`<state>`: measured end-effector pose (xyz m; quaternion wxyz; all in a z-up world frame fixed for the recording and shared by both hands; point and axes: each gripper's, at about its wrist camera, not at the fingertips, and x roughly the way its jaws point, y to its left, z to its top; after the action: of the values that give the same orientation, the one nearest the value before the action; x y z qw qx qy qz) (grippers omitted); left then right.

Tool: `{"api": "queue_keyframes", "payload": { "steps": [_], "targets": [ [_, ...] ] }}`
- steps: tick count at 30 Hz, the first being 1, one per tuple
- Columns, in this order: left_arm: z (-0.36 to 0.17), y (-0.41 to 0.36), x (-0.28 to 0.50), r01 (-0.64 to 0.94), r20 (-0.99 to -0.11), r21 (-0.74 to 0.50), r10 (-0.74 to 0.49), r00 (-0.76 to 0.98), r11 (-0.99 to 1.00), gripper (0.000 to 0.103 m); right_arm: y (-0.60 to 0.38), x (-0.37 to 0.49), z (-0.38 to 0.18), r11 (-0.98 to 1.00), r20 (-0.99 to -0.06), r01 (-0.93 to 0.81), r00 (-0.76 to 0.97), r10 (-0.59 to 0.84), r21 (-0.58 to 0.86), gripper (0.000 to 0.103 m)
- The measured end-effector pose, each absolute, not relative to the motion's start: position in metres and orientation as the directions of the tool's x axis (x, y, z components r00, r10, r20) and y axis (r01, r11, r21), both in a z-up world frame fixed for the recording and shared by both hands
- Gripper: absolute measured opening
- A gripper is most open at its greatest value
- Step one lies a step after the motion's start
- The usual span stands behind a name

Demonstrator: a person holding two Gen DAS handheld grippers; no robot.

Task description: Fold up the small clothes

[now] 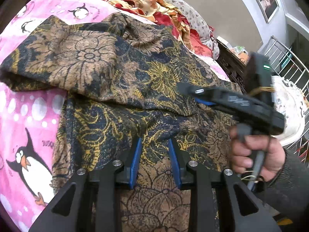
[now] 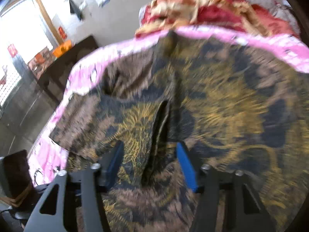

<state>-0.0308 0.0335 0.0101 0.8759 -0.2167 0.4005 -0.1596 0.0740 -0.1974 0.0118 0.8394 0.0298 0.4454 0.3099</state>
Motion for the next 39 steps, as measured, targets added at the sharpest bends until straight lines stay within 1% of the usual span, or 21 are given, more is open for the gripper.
{"api": "queue_keyframes", "payload": {
  "steps": [1,2,3,5,7,8,11,14,17,19,22,26,29,33,34,37,39],
  "targets": [
    [0.011,0.033,-0.031,0.104,-0.633,-0.507,-0.452,0.629,0.856,0.01,-0.194,0.078,0.006,0.806,-0.734,-0.494,0.404,0.546,0.327,0.054],
    [0.01,0.035,-0.032,0.103,-0.631,-0.511,-0.454,0.629,0.853,0.01,-0.193,0.081,0.004,0.792,-0.712,-0.497,0.407,0.573,0.354,0.051],
    [0.01,0.036,-0.032,0.101,-0.629,-0.516,-0.457,0.629,0.851,0.01,-0.195,0.082,0.005,0.77,-0.686,-0.5,0.397,0.61,0.395,0.038],
    [0.01,0.036,-0.031,0.1,-0.626,-0.524,-0.462,0.628,0.846,0.01,-0.197,0.089,0.006,0.732,-0.653,-0.498,0.367,0.663,0.464,0.019],
    [0.008,0.035,-0.027,0.099,-0.627,-0.525,-0.463,0.626,0.845,0.01,-0.197,0.09,0.008,0.742,-0.668,-0.5,0.365,0.649,0.447,0.008],
    [0.007,0.035,-0.024,0.099,-0.627,-0.525,-0.463,0.626,0.845,0.01,-0.199,0.09,0.009,0.747,-0.676,-0.501,0.364,0.64,0.437,0.005],
    [0.008,0.036,-0.026,0.098,-0.627,-0.526,-0.463,0.626,0.845,0.01,-0.226,0.086,0.028,0.754,-0.655,-0.485,0.399,0.641,0.443,0.005],
    [0.005,0.035,-0.021,0.097,-0.63,-0.522,-0.46,0.626,0.847,0.01,-0.274,0.086,0.053,0.789,-0.645,-0.449,0.465,0.607,0.42,0.005],
    [0.005,0.035,-0.02,0.096,-0.632,-0.52,-0.457,0.626,0.849,0.01,-0.333,0.089,0.069,0.851,-0.68,-0.389,0.518,0.52,0.354,0.005],
    [0.005,0.036,-0.023,0.096,-0.632,-0.52,-0.458,0.625,0.849,0.01,-0.371,0.092,0.07,0.892,-0.714,-0.322,0.538,0.449,0.318,0.005],
    [0.005,0.036,-0.022,0.097,-0.63,-0.525,-0.463,0.624,0.846,0.01,-0.411,0.093,0.07,0.92,-0.743,-0.265,0.545,0.389,0.287,0.005],
    [0.004,0.037,-0.022,0.098,-0.627,-0.531,-0.468,0.623,0.842,0.01,-0.422,0.098,0.056,0.931,-0.771,-0.239,0.524,0.361,0.274,0.005],
    [0.005,0.038,-0.023,0.098,-0.625,-0.536,-0.472,0.622,0.839,0.01,-0.419,0.099,0.051,0.943,-0.771,-0.226,0.544,0.331,0.245,0.006],
    [0.005,0.038,-0.023,0.097,-0.622,-0.542,-0.476,0.622,0.835,0.01,-0.426,0.097,0.057,0.961,-0.757,-0.18,0.591,0.278,0.212,0.015],
    [0.005,0.038,-0.023,0.097,-0.623,-0.539,-0.474,0.622,0.836,0.01,-0.425,0.095,0.061,0.961,-0.747,-0.181,0.604,0.277,0.21,0.016],
    [0.005,0.037,-0.023,0.097,-0.624,-0.539,-0.474,0.621,0.837,0.01,-0.423,0.08,0.077,0.95,-0.702,-0.22,0.641,0.31,0.22,0.016],
    [0.004,0.038,-0.023,0.098,-0.624,-0.538,-0.474,0.621,0.837,0.01,-0.415,0.074,0.077,0.924,-0.681,-0.274,0.625,0.381,0.265,0.016]
  ]
}}
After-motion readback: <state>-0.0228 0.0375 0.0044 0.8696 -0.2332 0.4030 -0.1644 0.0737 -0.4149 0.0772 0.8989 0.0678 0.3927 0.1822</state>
